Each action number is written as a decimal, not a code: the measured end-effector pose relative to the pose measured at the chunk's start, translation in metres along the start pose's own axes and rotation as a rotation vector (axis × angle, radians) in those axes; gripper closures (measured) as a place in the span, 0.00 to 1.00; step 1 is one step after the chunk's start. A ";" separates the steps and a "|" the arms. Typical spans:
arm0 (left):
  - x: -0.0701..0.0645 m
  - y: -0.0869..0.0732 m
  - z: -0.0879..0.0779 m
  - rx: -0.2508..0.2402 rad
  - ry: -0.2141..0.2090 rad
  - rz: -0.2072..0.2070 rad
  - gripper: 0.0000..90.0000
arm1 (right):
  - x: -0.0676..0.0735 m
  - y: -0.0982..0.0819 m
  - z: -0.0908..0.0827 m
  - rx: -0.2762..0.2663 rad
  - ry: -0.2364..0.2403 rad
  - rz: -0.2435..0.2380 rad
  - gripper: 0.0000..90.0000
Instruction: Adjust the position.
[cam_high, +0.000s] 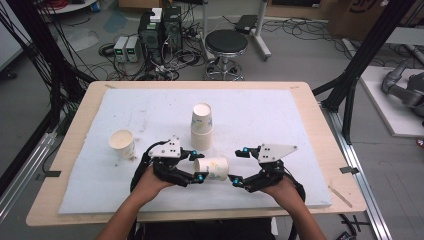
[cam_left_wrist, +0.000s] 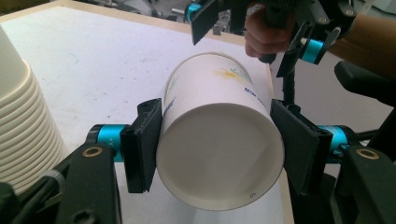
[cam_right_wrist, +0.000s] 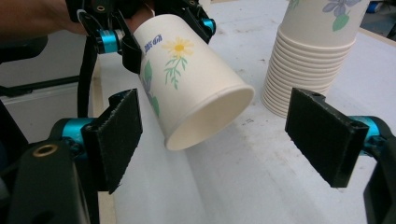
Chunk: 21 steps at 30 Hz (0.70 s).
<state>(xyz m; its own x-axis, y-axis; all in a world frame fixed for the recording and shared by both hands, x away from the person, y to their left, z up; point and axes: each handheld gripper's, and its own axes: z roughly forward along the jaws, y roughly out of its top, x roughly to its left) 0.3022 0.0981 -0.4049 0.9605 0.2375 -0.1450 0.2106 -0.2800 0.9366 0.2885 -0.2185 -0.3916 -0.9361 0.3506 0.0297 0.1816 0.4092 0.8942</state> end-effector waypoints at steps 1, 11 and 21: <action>0.000 0.000 -0.001 -0.006 0.000 0.002 0.41 | 0.000 -0.002 0.001 -0.003 -0.002 0.001 0.21; 0.001 -0.002 -0.010 -0.098 -0.031 -0.015 0.41 | 0.000 -0.011 0.008 -0.013 0.039 0.020 0.21; -0.001 0.002 -0.012 -0.141 -0.093 -0.018 0.41 | 0.002 -0.012 0.016 -0.028 0.102 0.027 0.21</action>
<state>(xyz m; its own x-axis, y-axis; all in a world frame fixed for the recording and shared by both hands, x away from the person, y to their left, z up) 0.2994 0.1086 -0.3993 0.9708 0.1528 -0.1849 0.2067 -0.1416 0.9681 0.2897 -0.2093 -0.4090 -0.9570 0.2728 0.0984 0.2003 0.3763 0.9046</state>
